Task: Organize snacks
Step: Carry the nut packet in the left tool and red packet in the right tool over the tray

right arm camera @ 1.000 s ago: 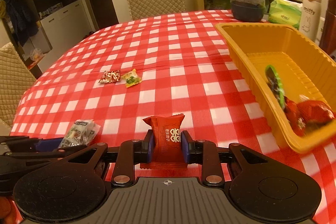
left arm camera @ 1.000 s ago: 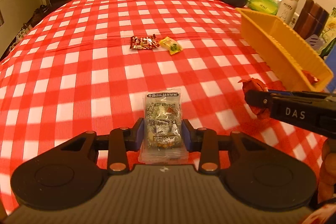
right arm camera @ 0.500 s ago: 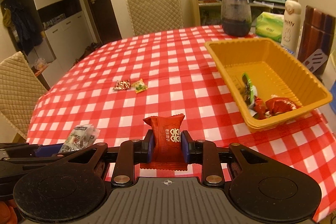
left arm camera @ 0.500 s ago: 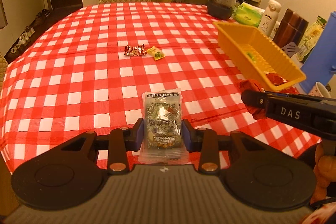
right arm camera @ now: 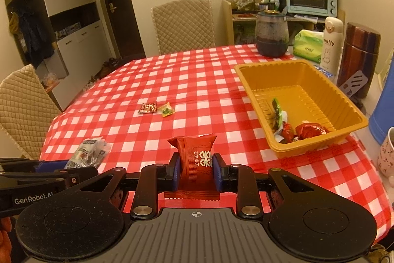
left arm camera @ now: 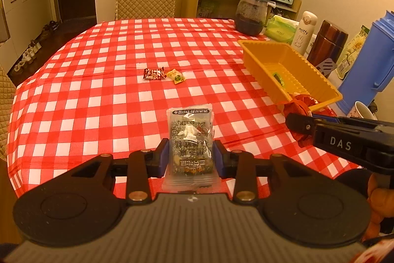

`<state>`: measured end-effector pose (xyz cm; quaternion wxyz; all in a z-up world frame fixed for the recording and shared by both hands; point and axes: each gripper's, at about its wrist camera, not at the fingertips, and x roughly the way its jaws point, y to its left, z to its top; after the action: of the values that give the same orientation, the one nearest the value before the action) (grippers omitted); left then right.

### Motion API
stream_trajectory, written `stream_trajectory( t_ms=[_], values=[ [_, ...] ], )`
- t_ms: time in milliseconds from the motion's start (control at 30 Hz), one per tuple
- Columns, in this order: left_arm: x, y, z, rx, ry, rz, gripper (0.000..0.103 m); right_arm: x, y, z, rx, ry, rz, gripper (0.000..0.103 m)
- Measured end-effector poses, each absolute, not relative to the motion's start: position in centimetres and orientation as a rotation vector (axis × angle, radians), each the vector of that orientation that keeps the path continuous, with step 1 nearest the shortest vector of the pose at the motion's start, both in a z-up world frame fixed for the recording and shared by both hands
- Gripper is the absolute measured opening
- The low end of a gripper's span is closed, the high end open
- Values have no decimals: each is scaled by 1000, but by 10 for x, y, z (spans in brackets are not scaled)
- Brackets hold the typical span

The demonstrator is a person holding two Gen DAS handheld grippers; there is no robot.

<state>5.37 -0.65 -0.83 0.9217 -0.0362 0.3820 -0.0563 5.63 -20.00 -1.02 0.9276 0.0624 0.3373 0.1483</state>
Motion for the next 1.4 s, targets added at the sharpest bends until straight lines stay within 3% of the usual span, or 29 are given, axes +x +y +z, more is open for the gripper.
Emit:
stream_trajectory(
  t_ms=[767, 1400],
  values=[
    [61, -34, 7, -46, 758, -174, 34, 52, -239, 3, 156, 668, 232, 27],
    [93, -108, 14, -15, 746, -325, 34, 61, -299, 0, 195, 672, 113, 27]
  ],
)
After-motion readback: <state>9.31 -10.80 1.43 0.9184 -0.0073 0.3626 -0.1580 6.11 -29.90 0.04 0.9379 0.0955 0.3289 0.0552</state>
